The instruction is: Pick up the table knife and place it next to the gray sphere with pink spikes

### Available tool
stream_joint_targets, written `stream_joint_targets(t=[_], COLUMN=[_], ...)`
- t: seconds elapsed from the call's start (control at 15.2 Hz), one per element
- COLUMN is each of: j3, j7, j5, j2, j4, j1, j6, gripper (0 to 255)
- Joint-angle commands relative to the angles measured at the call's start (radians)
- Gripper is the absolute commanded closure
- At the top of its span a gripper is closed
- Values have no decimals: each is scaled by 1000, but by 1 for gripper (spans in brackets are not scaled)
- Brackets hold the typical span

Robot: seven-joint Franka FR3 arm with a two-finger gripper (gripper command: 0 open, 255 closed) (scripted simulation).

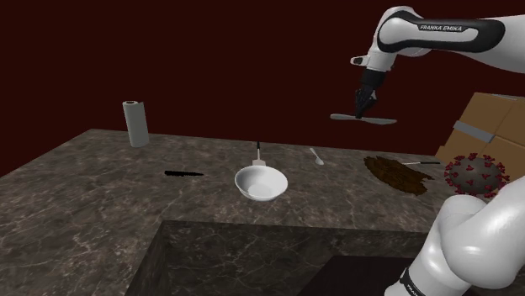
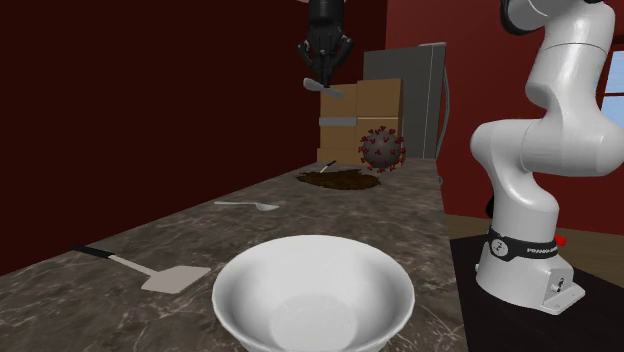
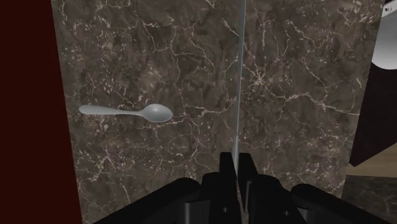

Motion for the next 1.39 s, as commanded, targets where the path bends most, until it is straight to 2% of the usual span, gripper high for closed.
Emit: stream_joint_targets(t=[0.0,0.66,1.32], j3=[-7,-47,-129], j7=[-18,-135,-314], j5=[-26,-158,-294], j2=[-53,-311,-491], j4=[-42,-177,-195], j1=[-20,-139,-253], j6=[-6,-104,-224], gripper=[255,255,255])
